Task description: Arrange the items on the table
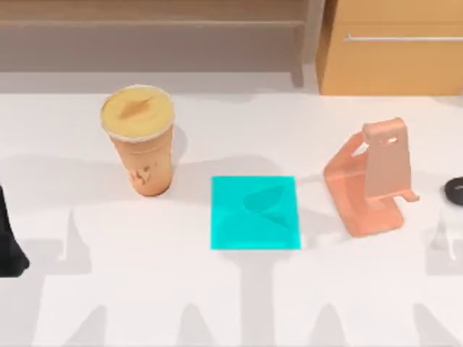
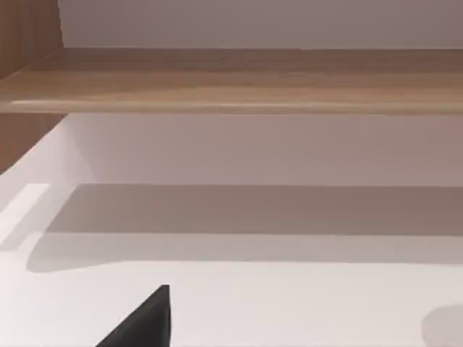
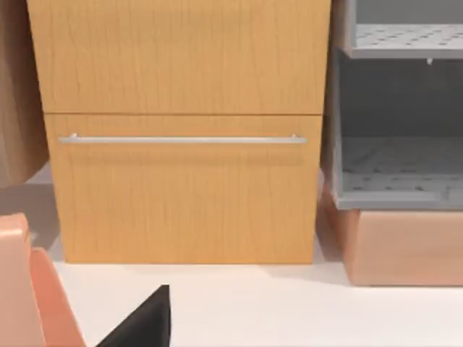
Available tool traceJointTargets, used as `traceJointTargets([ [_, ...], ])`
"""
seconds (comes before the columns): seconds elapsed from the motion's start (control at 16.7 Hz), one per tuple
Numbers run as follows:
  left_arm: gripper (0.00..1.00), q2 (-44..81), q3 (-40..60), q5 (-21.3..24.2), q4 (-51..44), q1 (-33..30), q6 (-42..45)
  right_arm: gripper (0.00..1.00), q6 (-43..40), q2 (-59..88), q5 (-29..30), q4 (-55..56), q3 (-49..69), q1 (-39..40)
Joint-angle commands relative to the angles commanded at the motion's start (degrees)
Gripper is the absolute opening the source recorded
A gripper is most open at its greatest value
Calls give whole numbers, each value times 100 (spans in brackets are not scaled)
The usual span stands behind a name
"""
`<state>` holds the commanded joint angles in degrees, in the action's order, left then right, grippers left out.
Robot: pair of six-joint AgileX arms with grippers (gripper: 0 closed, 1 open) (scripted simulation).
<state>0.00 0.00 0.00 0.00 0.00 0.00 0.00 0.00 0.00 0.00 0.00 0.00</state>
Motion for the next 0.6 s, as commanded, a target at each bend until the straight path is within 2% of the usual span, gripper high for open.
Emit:
traceJointTargets([
  [0.3, 100, 0, 0, 0, 0, 0, 0, 100, -277, 348, 0, -211, 288, -5],
  [0.6, 100, 0, 0, 0, 0, 0, 0, 100, -1543, 1961, 0, -1175, 1597, -28],
])
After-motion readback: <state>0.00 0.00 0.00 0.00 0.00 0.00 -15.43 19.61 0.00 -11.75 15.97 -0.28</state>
